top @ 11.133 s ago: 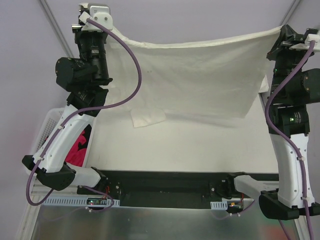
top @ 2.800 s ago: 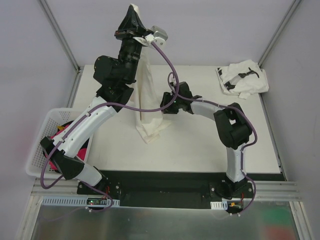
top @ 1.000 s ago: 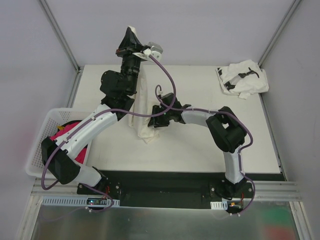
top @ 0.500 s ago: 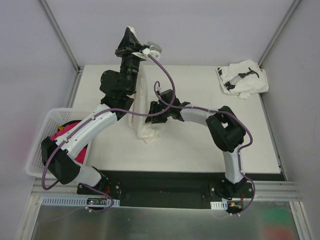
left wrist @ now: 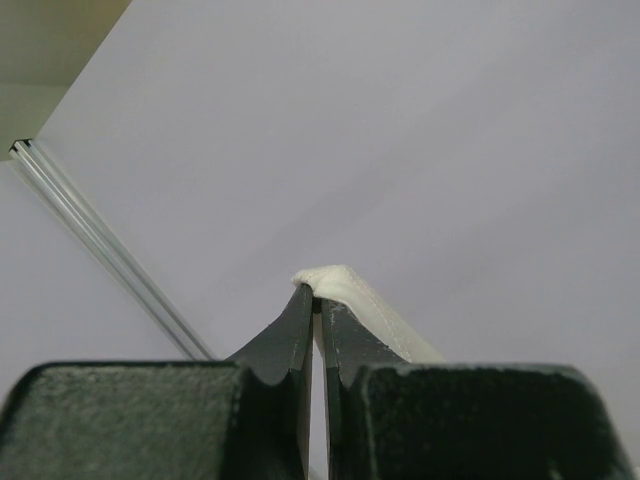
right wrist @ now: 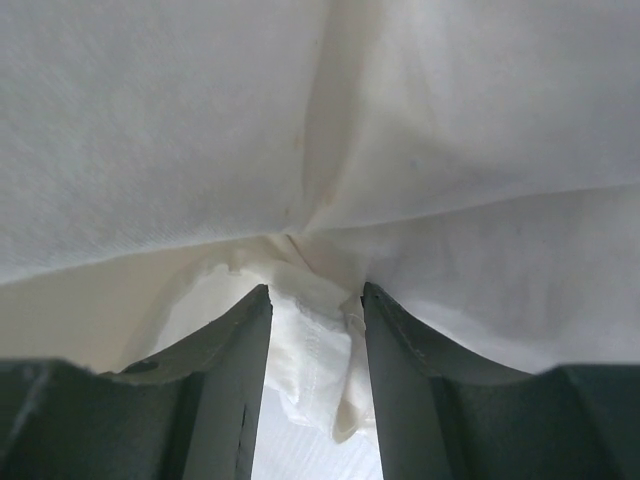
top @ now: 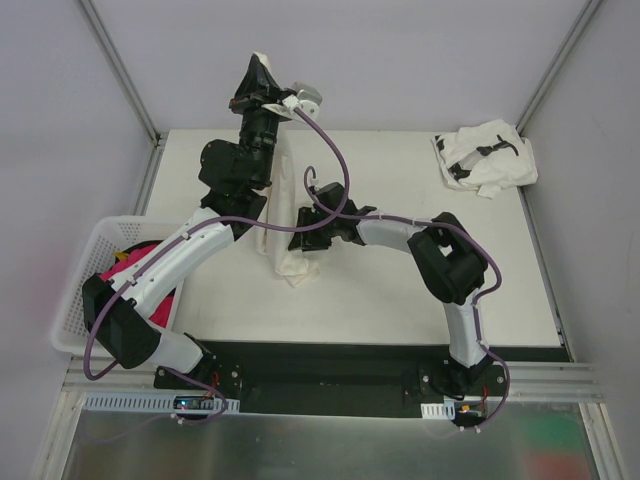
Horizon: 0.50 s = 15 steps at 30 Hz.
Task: Fold and stack the t-shirts
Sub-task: Flatten out the tshirt
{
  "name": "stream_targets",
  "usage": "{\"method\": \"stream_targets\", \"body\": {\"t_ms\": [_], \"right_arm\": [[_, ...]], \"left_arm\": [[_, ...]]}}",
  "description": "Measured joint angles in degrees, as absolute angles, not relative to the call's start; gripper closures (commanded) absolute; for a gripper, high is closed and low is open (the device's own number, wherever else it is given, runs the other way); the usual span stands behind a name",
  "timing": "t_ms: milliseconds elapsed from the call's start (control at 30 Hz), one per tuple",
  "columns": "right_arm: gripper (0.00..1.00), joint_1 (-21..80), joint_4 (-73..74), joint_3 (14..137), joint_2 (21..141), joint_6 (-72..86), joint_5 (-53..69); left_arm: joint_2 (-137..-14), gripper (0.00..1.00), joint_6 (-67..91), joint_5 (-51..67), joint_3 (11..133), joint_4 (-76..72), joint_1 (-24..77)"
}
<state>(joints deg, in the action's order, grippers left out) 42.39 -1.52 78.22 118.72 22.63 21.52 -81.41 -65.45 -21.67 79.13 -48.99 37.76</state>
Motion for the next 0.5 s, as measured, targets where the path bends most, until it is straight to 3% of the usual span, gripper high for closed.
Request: {"method": "stream_targets", "body": {"t_ms": [500], "right_arm": [[0.65,43.0,-1.5,78.2,118.7,23.2,21.5]], "left_arm": [[-81.4,1.0,-65.4,-21.7,79.1,-48.7,37.8]]}}
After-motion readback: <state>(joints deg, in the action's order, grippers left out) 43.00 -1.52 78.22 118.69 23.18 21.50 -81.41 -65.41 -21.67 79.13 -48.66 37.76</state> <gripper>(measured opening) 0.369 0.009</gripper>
